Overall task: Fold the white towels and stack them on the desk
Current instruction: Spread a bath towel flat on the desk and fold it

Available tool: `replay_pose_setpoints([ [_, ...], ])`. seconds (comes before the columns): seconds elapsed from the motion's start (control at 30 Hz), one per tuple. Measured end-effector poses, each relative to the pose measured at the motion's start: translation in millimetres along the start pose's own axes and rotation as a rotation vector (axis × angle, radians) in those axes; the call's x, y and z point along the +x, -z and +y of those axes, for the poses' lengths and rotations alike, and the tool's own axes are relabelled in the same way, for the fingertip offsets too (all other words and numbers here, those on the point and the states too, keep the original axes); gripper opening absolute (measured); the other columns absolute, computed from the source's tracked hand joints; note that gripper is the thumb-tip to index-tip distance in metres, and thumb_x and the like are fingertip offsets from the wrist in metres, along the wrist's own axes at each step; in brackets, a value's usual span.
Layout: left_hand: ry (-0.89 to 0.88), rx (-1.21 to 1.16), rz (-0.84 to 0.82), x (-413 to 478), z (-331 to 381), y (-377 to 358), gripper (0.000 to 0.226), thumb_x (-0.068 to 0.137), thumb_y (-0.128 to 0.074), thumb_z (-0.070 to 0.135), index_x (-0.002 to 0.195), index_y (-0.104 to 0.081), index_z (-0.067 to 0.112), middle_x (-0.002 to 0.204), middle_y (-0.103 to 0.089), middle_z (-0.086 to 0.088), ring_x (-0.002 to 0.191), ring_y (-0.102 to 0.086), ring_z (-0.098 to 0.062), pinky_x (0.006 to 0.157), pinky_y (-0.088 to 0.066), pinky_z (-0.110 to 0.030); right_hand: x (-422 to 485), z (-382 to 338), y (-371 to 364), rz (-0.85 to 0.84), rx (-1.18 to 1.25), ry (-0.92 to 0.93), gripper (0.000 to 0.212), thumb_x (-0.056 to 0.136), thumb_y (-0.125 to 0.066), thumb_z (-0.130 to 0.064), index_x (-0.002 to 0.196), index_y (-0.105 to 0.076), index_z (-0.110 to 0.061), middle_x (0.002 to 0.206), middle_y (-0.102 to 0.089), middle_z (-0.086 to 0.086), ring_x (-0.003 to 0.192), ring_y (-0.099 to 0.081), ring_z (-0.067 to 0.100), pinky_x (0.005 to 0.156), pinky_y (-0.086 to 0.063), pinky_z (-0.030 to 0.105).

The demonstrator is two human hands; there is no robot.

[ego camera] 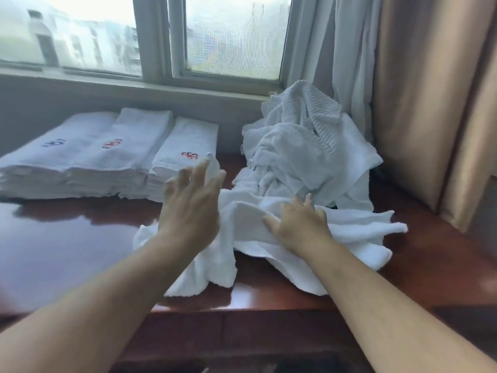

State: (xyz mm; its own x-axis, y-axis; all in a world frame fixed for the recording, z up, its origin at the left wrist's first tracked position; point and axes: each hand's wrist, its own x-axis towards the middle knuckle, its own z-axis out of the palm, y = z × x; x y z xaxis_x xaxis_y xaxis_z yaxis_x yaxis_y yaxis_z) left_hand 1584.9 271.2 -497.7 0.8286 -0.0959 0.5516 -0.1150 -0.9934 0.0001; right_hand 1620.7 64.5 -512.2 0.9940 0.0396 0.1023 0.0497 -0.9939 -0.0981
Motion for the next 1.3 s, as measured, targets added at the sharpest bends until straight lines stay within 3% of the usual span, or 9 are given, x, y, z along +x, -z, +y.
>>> replay_pose_setpoints([
  [0.07,-0.107,-0.196,0.000,-5,13,-8,0.034,0.092,-0.059,0.024,0.125,-0.060,0.026,0.132,-0.050,0.000,0.118,-0.049,-0.027,0.092,-0.043,-0.039,-16,22,-9,0.258,0.081,-0.015,0.049,0.096,-0.045,-0.055,0.116,-0.065,-0.016,0.119,-0.064,0.007,0.119,-0.052,0.032,0.095,-0.041,0.044],
  [0.13,-0.097,-0.320,-0.215,-10,26,-20,0.032,0.097,-0.046,0.046,0.120,-0.063,0.032,0.125,-0.056,0.005,0.117,-0.055,-0.022,0.090,-0.044,-0.035,-25,46,-18,0.180,0.171,-0.052,0.044,0.095,-0.046,-0.056,0.113,-0.065,-0.020,0.113,-0.068,0.003,0.112,-0.057,0.029,0.092,-0.043,0.042],
  [0.27,-0.098,-0.166,-0.569,-9,40,-52,0.067,0.092,-0.028,0.071,0.148,-0.036,0.035,0.164,-0.023,-0.001,0.150,-0.023,-0.022,0.117,-0.024,-0.044,-16,73,-24,-0.209,0.060,-0.013,0.073,0.101,-0.029,-0.064,0.162,-0.016,-0.027,0.170,-0.004,-0.002,0.156,0.003,0.029,0.124,-0.004,0.045],
  [0.43,0.010,-0.090,-0.512,4,54,-66,0.057,0.087,-0.029,0.064,0.139,-0.035,0.040,0.147,-0.035,-0.003,0.136,-0.033,-0.026,0.093,-0.034,-0.051,-22,71,-29,0.281,0.016,-0.052,0.034,0.094,-0.054,-0.044,0.116,-0.059,-0.017,0.117,-0.059,0.003,0.112,-0.053,0.027,0.091,-0.043,0.038],
  [0.6,-0.227,-0.095,-0.379,25,60,-61,0.040,0.095,-0.041,0.060,0.130,-0.055,0.048,0.131,-0.044,0.006,0.125,-0.036,-0.020,0.092,-0.034,-0.043,-35,87,-37,-0.004,-0.051,-0.110,0.064,0.095,-0.029,-0.063,0.146,-0.044,-0.028,0.154,-0.035,0.007,0.134,-0.032,0.030,0.110,-0.030,0.045],
  [0.7,-0.533,-0.334,-0.332,27,74,-57,0.029,0.101,-0.048,0.038,0.122,-0.066,0.048,0.139,-0.052,0.020,0.127,-0.047,-0.008,0.094,-0.038,-0.026,-39,91,-28,0.042,-0.077,-0.029,0.060,0.092,-0.032,-0.063,0.135,-0.056,-0.029,0.134,-0.053,-0.001,0.125,-0.042,0.023,0.104,-0.032,0.041],
  [0.83,-0.340,-0.308,-0.500,26,85,-68,0.044,0.099,-0.046,0.050,0.143,-0.046,0.049,0.155,-0.037,0.021,0.137,-0.041,-0.013,0.096,-0.045,-0.032,-49,101,-25,0.074,0.059,-0.038,0.043,0.095,-0.041,-0.049,0.125,-0.066,-0.031,0.122,-0.058,-0.004,0.117,-0.053,0.018,0.093,-0.036,0.032],
  [1.0,-0.356,-0.139,-0.551,28,81,-69,0.072,0.083,-0.041,0.081,0.144,-0.045,0.042,0.149,-0.038,0.013,0.133,-0.033,-0.018,0.107,-0.035,-0.042,-51,116,-34,-0.054,-0.075,-0.203,0.066,0.095,-0.029,-0.058,0.154,-0.034,-0.029,0.159,-0.031,0.004,0.142,-0.027,0.029,0.114,-0.024,0.047],
  [1.3,-0.249,-0.299,-0.630,9,39,-63,0.084,0.071,-0.033,0.095,0.143,-0.039,0.054,0.155,-0.025,0.020,0.150,-0.006,-0.015,0.123,0.000,-0.049,-56,122,-26,-0.126,0.238,0.289,0.075,0.069,-0.053,-0.091,0.129,-0.060,-0.046,0.141,-0.041,-0.025,0.130,-0.029,-0.004,0.108,-0.020,0.029],
])
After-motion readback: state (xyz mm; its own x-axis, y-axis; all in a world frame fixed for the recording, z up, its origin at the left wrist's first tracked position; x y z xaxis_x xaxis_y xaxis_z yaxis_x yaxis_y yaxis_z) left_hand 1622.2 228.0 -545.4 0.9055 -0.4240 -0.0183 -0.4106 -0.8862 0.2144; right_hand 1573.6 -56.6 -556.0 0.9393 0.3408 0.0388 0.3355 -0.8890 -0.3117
